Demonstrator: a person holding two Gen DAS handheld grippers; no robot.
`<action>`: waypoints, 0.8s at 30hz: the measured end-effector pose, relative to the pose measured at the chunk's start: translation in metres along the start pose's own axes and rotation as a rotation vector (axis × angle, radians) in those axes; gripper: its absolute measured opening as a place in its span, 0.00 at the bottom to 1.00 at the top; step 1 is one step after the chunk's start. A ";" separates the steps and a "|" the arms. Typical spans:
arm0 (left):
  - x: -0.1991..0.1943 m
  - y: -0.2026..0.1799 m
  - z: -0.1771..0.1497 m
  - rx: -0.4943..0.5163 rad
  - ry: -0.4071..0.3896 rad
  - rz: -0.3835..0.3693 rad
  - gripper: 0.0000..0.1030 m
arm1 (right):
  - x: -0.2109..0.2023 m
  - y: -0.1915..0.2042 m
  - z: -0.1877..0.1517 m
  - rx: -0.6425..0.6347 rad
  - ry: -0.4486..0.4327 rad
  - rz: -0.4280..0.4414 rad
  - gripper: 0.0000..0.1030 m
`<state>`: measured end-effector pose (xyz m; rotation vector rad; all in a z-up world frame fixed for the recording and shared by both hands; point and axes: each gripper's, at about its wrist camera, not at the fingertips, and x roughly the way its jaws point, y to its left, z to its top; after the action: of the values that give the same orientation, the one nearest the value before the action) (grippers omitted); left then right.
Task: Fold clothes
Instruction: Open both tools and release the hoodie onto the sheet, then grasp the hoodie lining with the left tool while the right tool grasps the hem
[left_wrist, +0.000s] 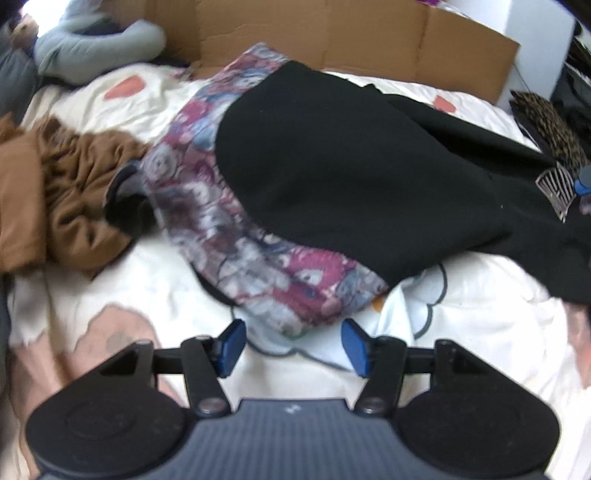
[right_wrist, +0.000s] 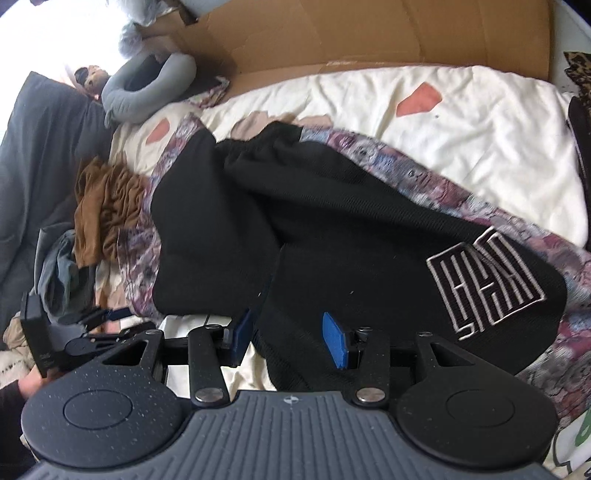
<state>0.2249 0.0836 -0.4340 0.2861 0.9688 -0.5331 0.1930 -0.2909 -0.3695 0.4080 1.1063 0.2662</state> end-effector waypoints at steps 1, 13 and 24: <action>0.002 -0.002 0.001 0.020 -0.003 -0.001 0.58 | 0.002 0.000 -0.001 0.001 0.006 0.002 0.48; 0.020 -0.023 0.000 0.121 -0.076 -0.005 0.55 | 0.012 0.005 -0.008 -0.015 0.061 0.025 0.48; 0.020 0.002 0.017 -0.016 -0.062 -0.123 0.07 | 0.015 0.002 -0.012 -0.006 0.071 0.030 0.48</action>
<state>0.2471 0.0716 -0.4411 0.1951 0.9345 -0.6430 0.1887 -0.2808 -0.3852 0.4129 1.1691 0.3118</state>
